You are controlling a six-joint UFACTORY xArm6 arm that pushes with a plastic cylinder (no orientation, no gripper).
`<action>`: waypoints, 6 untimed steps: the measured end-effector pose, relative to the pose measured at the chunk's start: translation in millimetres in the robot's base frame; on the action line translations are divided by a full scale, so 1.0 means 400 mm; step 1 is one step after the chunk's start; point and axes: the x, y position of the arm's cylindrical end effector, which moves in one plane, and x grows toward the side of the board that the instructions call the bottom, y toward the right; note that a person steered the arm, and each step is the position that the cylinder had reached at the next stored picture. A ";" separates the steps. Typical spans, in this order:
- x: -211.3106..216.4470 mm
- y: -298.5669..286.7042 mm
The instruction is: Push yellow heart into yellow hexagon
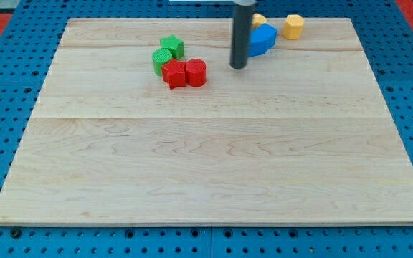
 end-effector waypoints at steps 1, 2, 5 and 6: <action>-0.078 -0.023; -0.195 -0.023; -0.278 0.186; -0.224 0.181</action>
